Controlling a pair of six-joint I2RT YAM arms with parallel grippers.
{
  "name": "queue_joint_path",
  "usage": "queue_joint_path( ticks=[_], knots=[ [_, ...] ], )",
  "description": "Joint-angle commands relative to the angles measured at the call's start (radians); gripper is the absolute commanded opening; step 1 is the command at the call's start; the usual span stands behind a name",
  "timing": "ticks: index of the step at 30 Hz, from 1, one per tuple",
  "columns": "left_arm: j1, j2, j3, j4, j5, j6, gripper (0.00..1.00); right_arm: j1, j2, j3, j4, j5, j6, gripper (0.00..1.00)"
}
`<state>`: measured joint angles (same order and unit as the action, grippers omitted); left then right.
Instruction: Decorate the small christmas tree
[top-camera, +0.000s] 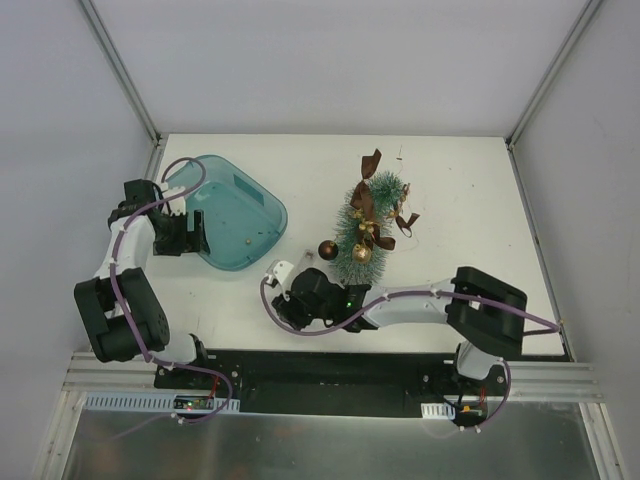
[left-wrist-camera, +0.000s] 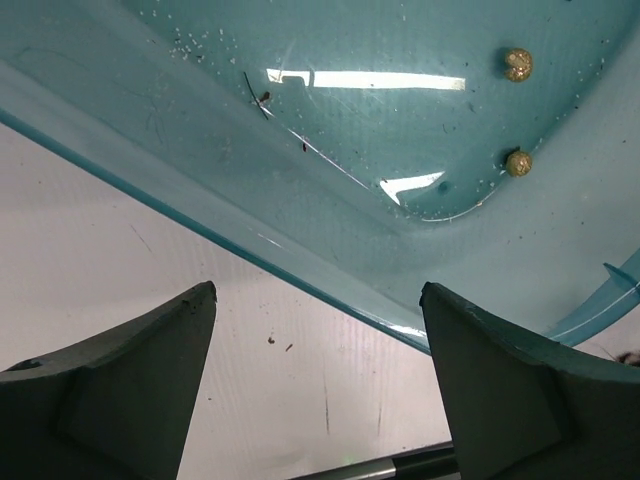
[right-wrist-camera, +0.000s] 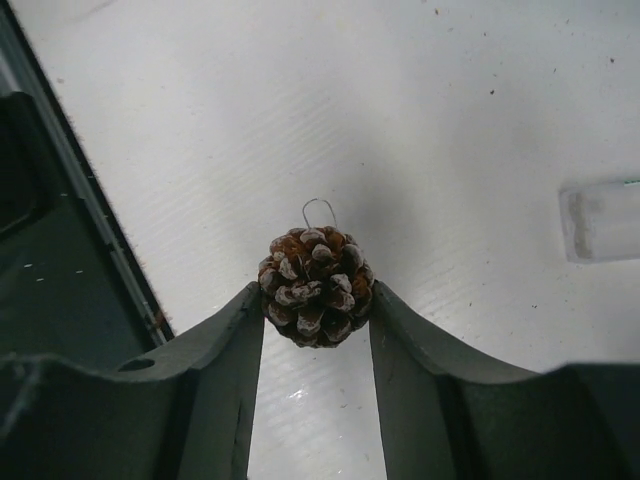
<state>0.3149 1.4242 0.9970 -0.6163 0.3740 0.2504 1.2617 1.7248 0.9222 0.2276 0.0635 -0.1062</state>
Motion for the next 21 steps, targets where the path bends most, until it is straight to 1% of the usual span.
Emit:
queue_joint_path(
  ticks=[1, 2, 4, 9, 14, 16, 18, 21],
  knots=[
    [0.003, 0.019, 0.029, 0.036, 0.0, -0.016, 0.83, 0.045, -0.151, -0.031, 0.03, 0.054, -0.007, 0.36],
    [0.003, 0.022, 0.029, 0.039, -0.001, -0.016, 0.83, 0.051, -0.174, -0.039, 0.026, 0.061, -0.009, 0.36],
    [0.003, 0.033, 0.031, 0.044, 0.0, -0.017, 0.78, 0.067, -0.223, -0.055, 0.015, 0.074, -0.009, 0.35],
    [0.003, 0.068, 0.045, 0.049, 0.013, -0.01, 0.57, 0.09, -0.391, -0.101, -0.03, 0.114, -0.006, 0.33],
    [0.003, 0.074, 0.057, 0.053, 0.02, -0.002, 0.39, 0.097, -0.611, -0.18, -0.103, 0.16, 0.017, 0.33],
    [0.001, 0.073, 0.069, 0.053, 0.022, 0.004, 0.33, 0.097, -0.723, -0.218, -0.143, 0.182, 0.036, 0.33],
    [0.001, 0.071, 0.08, 0.05, 0.022, 0.009, 0.29, 0.1, -0.813, -0.249, -0.2, 0.208, 0.054, 0.33],
    [0.001, 0.07, 0.095, 0.052, 0.022, 0.01, 0.29, 0.103, -0.944, -0.289, -0.302, 0.257, 0.085, 0.32]
  ],
)
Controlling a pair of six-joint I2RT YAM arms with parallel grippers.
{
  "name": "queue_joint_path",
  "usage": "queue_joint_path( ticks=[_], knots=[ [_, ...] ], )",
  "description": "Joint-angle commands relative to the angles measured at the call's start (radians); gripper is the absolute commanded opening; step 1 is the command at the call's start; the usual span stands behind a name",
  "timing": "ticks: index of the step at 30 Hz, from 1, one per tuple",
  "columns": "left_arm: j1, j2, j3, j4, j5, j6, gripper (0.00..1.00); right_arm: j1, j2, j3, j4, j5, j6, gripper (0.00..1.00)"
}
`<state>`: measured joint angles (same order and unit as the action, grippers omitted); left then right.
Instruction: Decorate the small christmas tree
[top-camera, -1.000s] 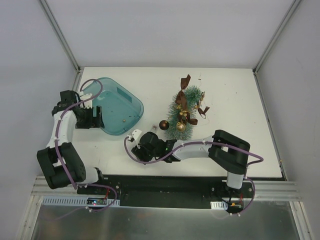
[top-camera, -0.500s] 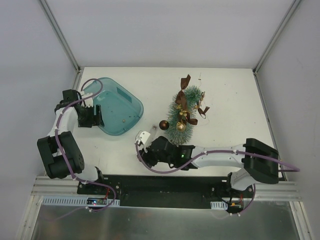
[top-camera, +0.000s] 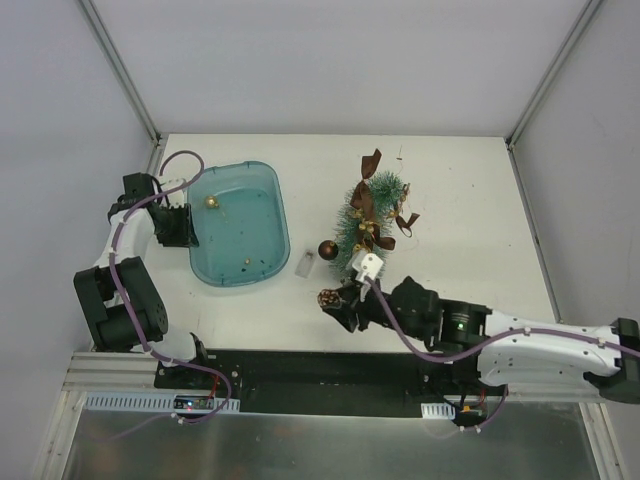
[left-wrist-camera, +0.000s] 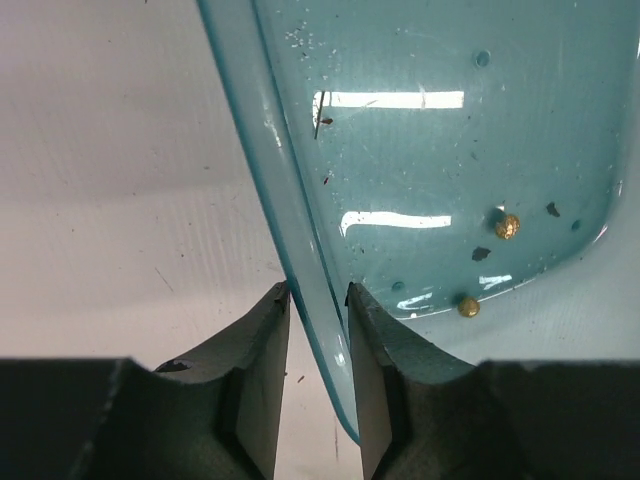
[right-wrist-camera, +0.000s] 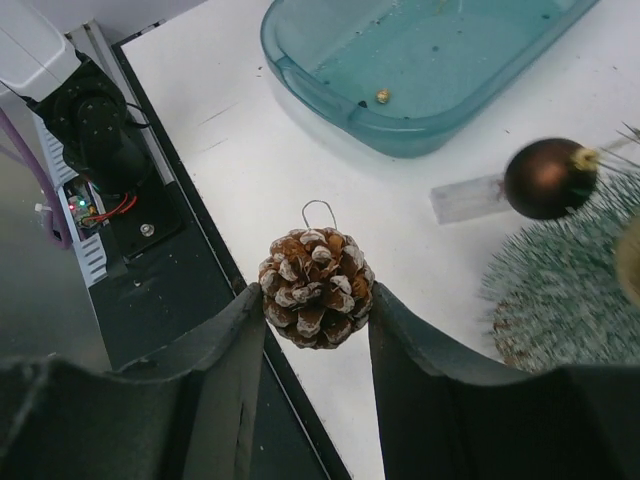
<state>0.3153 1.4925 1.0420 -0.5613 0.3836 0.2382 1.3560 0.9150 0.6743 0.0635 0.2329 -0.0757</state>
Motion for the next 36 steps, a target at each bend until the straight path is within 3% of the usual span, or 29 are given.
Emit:
queue_joint_path(
  ticks=[1, 10, 14, 19, 24, 29, 36],
  knots=[
    [-0.001, 0.002, 0.056, -0.003, 0.012, 0.018, 0.29, 0.009, -0.172, -0.05, -0.177, 0.104, 0.066, 0.32],
    [-0.004, -0.017, 0.111, -0.006, -0.008, 0.007, 0.26, 0.009, -0.583, -0.091, -0.458, 0.359, 0.14, 0.31],
    [-0.005, -0.021, 0.15, -0.017, -0.014, 0.003, 0.19, 0.008, -0.668, -0.107, -0.507, 0.459, 0.145, 0.31],
    [-0.007, -0.034, 0.177, -0.035, -0.014, -0.002, 0.2, -0.029, -0.72, -0.125, -0.505, 0.517, 0.132, 0.29],
    [-0.007, -0.081, 0.216, -0.064, 0.012, -0.017, 0.27, -0.127, -0.723, -0.124, -0.466, 0.493, 0.131, 0.22],
    [-0.013, -0.098, 0.277, -0.124, 0.073, -0.042, 0.37, -0.239, -0.714, -0.137, -0.415, 0.355, 0.154, 0.18],
    [-0.143, -0.106, 0.334, -0.158, 0.077, -0.069, 0.48, -0.417, -0.572, -0.099, -0.327, 0.125, 0.18, 0.18]
  ],
)
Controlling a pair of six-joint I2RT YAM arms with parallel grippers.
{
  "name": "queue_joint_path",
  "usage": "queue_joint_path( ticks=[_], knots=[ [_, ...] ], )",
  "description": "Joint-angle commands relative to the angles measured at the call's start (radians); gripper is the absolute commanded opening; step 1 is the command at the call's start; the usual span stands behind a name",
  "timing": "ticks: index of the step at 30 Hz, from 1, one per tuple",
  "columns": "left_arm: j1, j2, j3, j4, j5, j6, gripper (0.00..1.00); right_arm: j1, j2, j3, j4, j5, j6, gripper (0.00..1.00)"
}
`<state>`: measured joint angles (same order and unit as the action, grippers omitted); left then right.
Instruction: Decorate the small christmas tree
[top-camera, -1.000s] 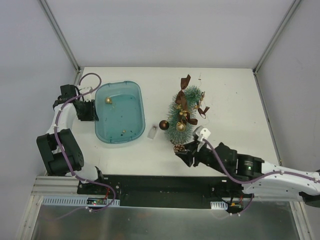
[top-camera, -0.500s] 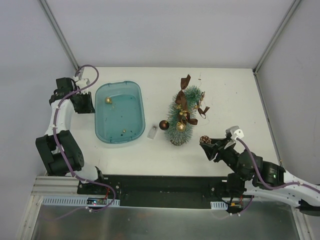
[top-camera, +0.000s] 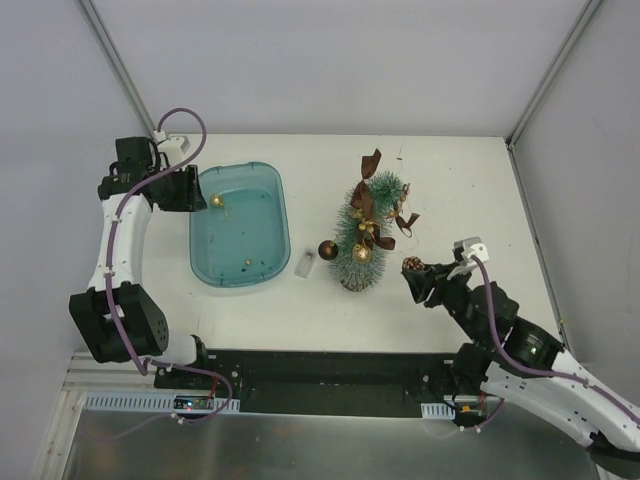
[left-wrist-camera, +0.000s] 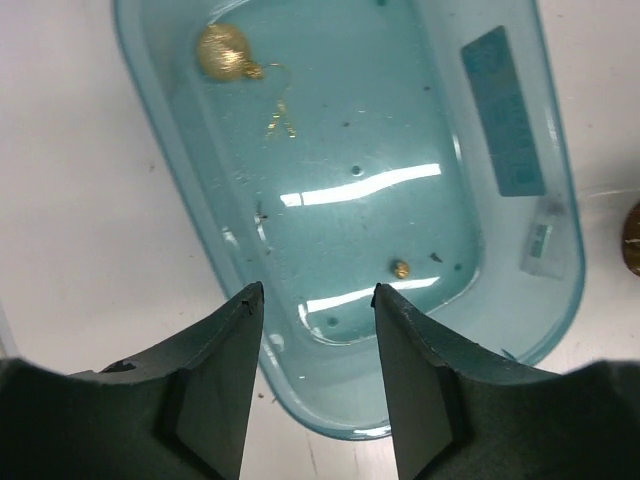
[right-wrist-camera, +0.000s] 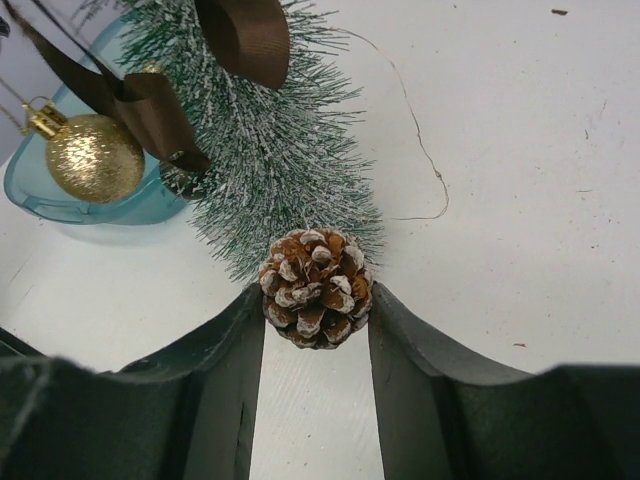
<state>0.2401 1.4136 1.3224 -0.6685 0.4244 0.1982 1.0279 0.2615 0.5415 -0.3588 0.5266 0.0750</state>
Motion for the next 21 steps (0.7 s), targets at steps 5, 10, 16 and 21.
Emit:
queue_joint_path(
  ticks=[5, 10, 16, 21],
  knots=[
    [-0.096, 0.004, 0.098, -0.066, 0.079, -0.043, 0.49, -0.302, 0.13, 0.035, 0.142, -0.396, 0.092, 0.16],
    [-0.101, 0.034, 0.112, -0.071, 0.094, -0.033, 0.49, -0.485, 0.177, 0.023, 0.24, -0.634, 0.179, 0.15],
    [-0.11, 0.033, 0.112, -0.071, 0.122, -0.029, 0.49, -0.655, 0.278, 0.012, 0.354, -0.861, 0.302, 0.14],
    [-0.114, 0.022, 0.103, -0.071, 0.126, -0.025, 0.49, -0.724, 0.288, -0.009, 0.405, -0.905, 0.332, 0.12]
  ],
)
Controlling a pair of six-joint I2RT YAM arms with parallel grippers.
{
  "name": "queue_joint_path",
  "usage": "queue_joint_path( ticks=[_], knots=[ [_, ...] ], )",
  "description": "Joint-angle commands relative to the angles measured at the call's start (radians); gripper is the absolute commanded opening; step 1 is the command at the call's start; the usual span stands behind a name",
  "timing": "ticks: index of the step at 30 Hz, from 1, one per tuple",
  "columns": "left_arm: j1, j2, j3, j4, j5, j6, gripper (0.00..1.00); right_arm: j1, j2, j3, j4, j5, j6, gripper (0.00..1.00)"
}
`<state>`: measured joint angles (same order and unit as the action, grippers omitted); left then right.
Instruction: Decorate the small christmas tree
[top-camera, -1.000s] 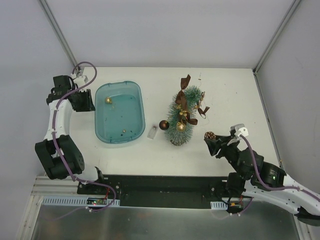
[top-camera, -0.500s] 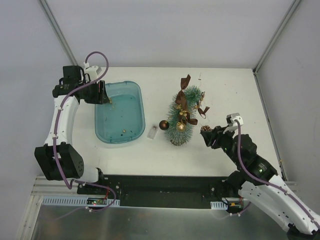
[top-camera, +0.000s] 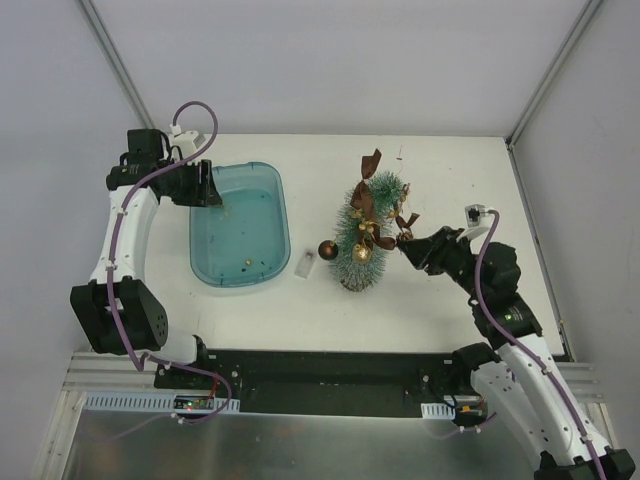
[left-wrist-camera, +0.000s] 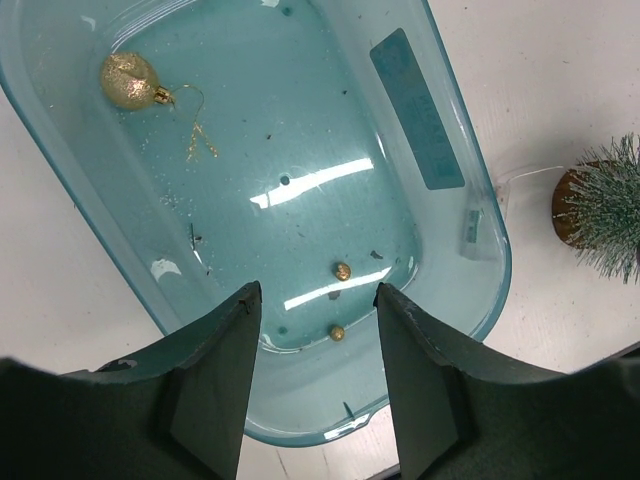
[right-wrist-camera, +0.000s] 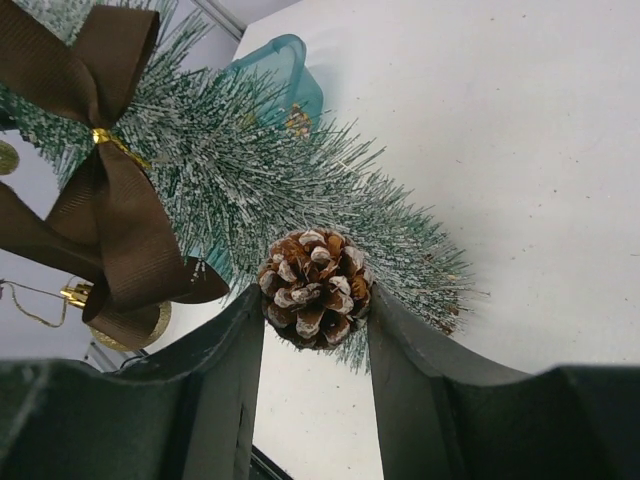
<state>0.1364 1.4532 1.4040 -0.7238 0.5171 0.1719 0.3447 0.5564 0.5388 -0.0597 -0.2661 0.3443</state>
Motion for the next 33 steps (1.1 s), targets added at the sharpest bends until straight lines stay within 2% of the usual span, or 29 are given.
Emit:
queue_joint_path(
  ticks=[1, 13, 33],
  knots=[
    [-0.011, -0.02, 0.018, -0.016, 0.037, 0.003, 0.49, -0.049, -0.006, -0.008, 0.107, -0.119, 0.065, 0.12],
    [-0.011, -0.047, -0.019, -0.016, 0.049, 0.001, 0.49, -0.101, -0.004, -0.039, 0.103, -0.128, 0.055, 0.11],
    [-0.021, -0.06, -0.042, -0.016, 0.058, -0.015, 0.48, -0.119, 0.013, -0.085, 0.083, -0.096, 0.009, 0.11]
  ],
)
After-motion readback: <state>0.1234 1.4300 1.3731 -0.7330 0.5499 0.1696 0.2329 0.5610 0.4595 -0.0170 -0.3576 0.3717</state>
